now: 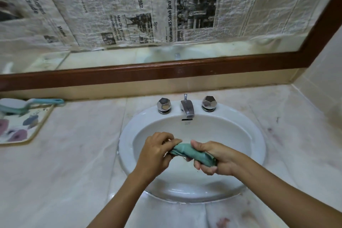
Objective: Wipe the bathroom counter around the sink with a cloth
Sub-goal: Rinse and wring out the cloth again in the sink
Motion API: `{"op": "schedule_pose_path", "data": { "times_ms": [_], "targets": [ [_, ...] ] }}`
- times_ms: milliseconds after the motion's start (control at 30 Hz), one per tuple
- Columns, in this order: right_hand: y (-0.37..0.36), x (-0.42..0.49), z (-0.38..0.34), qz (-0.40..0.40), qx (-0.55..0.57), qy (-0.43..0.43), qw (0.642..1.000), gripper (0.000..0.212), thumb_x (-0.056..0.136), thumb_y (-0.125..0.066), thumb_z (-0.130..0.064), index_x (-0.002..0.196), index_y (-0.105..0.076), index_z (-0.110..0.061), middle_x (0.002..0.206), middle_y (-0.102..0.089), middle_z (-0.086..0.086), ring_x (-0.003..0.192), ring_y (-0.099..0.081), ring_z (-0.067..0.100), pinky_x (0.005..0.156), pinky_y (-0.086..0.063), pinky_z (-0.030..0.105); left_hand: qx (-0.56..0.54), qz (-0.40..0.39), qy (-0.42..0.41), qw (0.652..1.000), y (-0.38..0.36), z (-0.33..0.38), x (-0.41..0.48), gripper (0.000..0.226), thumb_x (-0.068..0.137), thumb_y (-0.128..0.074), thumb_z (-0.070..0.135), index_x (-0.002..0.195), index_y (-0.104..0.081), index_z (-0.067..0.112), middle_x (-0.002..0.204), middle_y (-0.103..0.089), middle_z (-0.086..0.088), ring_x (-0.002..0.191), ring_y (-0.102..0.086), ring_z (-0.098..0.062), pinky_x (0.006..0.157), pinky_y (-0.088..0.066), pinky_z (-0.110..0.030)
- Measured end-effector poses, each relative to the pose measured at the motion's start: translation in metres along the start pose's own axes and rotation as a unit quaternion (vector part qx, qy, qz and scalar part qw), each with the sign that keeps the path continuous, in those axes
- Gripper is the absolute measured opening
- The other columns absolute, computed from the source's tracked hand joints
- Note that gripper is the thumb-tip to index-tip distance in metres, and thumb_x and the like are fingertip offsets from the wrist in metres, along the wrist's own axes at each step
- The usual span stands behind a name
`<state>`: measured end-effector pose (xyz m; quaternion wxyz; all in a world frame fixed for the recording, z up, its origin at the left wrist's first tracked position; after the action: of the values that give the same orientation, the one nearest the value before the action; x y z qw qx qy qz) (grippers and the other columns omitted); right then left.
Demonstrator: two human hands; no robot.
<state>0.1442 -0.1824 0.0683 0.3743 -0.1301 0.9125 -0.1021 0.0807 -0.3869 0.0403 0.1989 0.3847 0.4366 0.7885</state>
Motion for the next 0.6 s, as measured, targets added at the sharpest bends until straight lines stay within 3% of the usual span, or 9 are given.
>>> {"op": "schedule_pose_path", "data": {
  "times_ms": [100, 167, 200, 233, 300, 367, 467, 533, 600],
  "targets": [
    [-0.018, 0.000, 0.008, 0.018, 0.041, -0.051, 0.998, 0.042, 0.090, -0.058, -0.041, 0.100, -0.059, 0.000, 0.070, -0.061, 0.015, 0.043, -0.052, 0.021, 0.036, -0.032, 0.019, -0.002, -0.007, 0.117, 0.993, -0.007, 0.010, -0.031, 0.050, 0.081, -0.062, 0.036, 0.130, -0.056, 0.039, 0.138, -0.050, 0.003, 0.121, -0.044, -0.022, 0.088, -0.040, -0.039],
    [-0.030, -0.001, 0.014, 0.063, 0.048, -0.055, 0.995, 0.035, 0.094, -0.052, -0.036, 0.104, -0.059, -0.004, 0.077, -0.067, 0.015, 0.057, -0.062, 0.024, 0.043, -0.038, 0.020, -0.005, -0.077, 0.231, 0.970, -0.011, 0.014, -0.050, 0.067, 0.087, -0.059, 0.042, 0.146, -0.027, 0.047, 0.159, -0.014, 0.005, 0.139, -0.017, -0.022, 0.105, -0.027, -0.044],
    [-0.034, 0.000, 0.016, 0.096, 0.048, -0.038, 0.994, 0.032, 0.096, -0.050, -0.033, 0.108, -0.060, -0.005, 0.082, -0.069, 0.015, 0.063, -0.063, 0.023, 0.048, -0.041, 0.021, -0.042, -0.109, 0.275, 0.954, -0.012, 0.015, -0.061, 0.075, 0.089, -0.059, 0.043, 0.148, -0.013, 0.047, 0.160, 0.000, 0.008, 0.142, -0.007, -0.019, 0.111, -0.020, -0.042],
    [-0.039, 0.000, 0.019, 0.136, 0.036, -0.011, 0.990, 0.027, 0.096, -0.051, -0.028, 0.107, -0.060, -0.006, 0.084, -0.068, 0.014, 0.066, -0.061, 0.021, 0.052, -0.041, 0.023, -0.102, -0.120, 0.302, 0.940, -0.012, 0.017, -0.070, 0.079, 0.089, -0.061, 0.041, 0.148, -0.008, 0.046, 0.159, 0.003, 0.009, 0.143, -0.006, -0.015, 0.113, -0.019, -0.039],
    [-0.048, 0.001, 0.024, 0.228, -0.028, 0.043, 0.972, 0.014, 0.094, -0.056, -0.021, 0.089, -0.059, -0.008, 0.075, -0.059, 0.008, 0.063, -0.050, 0.017, 0.055, -0.037, 0.026, -0.278, -0.071, 0.343, 0.894, -0.007, 0.024, -0.081, 0.070, 0.089, -0.065, 0.030, 0.142, -0.021, 0.045, 0.154, -0.017, 0.008, 0.138, -0.028, -0.012, 0.108, -0.032, -0.027],
    [-0.057, 0.002, 0.031, 0.296, -0.118, 0.073, 0.945, 0.019, 0.093, -0.059, -0.019, 0.077, -0.054, -0.011, 0.065, -0.051, 0.004, 0.058, -0.044, 0.015, 0.052, -0.031, 0.026, -0.410, -0.036, 0.407, 0.816, 0.001, 0.036, -0.085, 0.048, 0.092, -0.063, 0.026, 0.132, -0.041, 0.041, 0.142, -0.039, 0.012, 0.120, -0.048, -0.003, 0.090, -0.041, -0.016],
    [-0.072, 0.002, 0.043, 0.299, -0.109, 0.113, 0.941, 0.016, 0.094, -0.058, -0.014, 0.079, -0.062, -0.009, 0.068, -0.058, 0.002, 0.063, -0.052, 0.015, 0.057, -0.038, 0.025, -0.531, -0.013, 0.478, 0.699, 0.001, 0.052, -0.088, 0.029, 0.095, -0.058, 0.030, 0.124, -0.055, 0.033, 0.130, -0.057, 0.013, 0.114, -0.057, -0.004, 0.090, -0.046, -0.021],
    [-0.079, 0.000, 0.050, 0.264, -0.066, 0.137, 0.953, 0.016, 0.095, -0.055, -0.009, 0.085, -0.068, -0.006, 0.074, -0.065, 0.006, 0.071, -0.060, 0.020, 0.064, -0.046, 0.027, -0.567, 0.009, 0.481, 0.669, 0.004, 0.058, -0.087, 0.027, 0.095, -0.058, 0.032, 0.121, -0.060, 0.028, 0.121, -0.064, 0.009, 0.111, -0.061, -0.010, 0.085, -0.047, -0.024],
    [-0.082, -0.003, 0.053, 0.241, -0.047, 0.145, 0.958, 0.017, 0.096, -0.051, -0.006, 0.095, -0.068, -0.003, 0.082, -0.072, 0.014, 0.079, -0.068, 0.026, 0.069, -0.053, 0.031, -0.560, 0.025, 0.464, 0.686, 0.008, 0.063, -0.084, 0.023, 0.093, -0.061, 0.036, 0.112, -0.068, 0.024, 0.110, -0.071, 0.005, 0.108, -0.064, -0.014, 0.087, -0.049, -0.029]
  ]
}}
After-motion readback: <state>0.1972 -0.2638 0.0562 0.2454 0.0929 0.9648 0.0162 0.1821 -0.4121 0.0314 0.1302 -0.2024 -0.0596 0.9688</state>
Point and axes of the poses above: each hand's wrist, its own x-axis towards the middle knuckle, its own y-axis out of the back of the hand, z = x × y, the point moved 1 cm from there along x, towards the middle knuckle
